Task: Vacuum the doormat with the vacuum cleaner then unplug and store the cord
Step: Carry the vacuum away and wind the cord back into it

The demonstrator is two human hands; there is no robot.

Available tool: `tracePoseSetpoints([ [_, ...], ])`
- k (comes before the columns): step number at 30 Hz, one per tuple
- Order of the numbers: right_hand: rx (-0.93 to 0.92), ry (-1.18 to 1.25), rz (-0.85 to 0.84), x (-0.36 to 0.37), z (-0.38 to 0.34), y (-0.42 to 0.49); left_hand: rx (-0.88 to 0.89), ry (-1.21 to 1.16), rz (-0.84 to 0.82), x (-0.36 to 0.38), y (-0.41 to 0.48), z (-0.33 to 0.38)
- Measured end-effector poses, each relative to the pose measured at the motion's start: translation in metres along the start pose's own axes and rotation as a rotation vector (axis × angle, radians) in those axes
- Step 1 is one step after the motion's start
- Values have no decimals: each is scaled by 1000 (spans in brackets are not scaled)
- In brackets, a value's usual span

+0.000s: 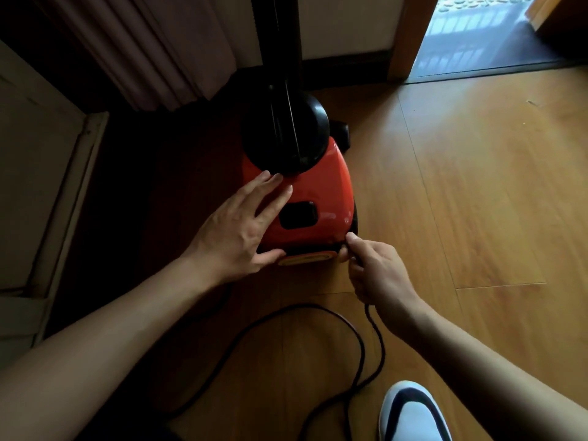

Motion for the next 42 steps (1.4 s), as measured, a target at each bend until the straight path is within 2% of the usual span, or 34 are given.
tracePoseSetpoints([
  [3,-263,-280,-47,30,-24,-12,-20,-67,-22,-4,0,-1],
  [6,-321,-371,-149,72,-19,-14,-37,-165,-20,-11,0,-1],
  [10,-175,-360,-206,109,12,-2,-53,-231,-58,-12,1,-2],
  [14,183,-32,-289,135,47,5,-47,-203,-74,-10,-1,-2],
  [17,308,36,-322,142,61,16,-52,-209,-69,-9,-1,-2],
  [22,341,-21,-322,117,84,35,-47,-242,-66,-9,-1,-5],
  [27,393,-18,-171,56,88,46,-36,-256,-51,-7,1,-6],
  [31,444,-29,-138,15,85,50,-35,-208,-47,-7,0,-6],
  [34,503,69,-88,-2,83,44,-20,-145,-58,-9,2,-3],
  [37,468,127,-69,-6,68,40,-25,-119,-119,-7,0,-4],
  [42,351,0,-36,-6,46,29,-61,-136,-129,-6,5,2],
])
Point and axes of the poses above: each hand's wrist, its own y-axis towards the middle knuckle, its own x-axis out of the palm, z = x × y, the point moved 7 cm from there along y, towards the middle knuckle, and after that the axes turned 6 degrees about -y, right-handed, at the moved point
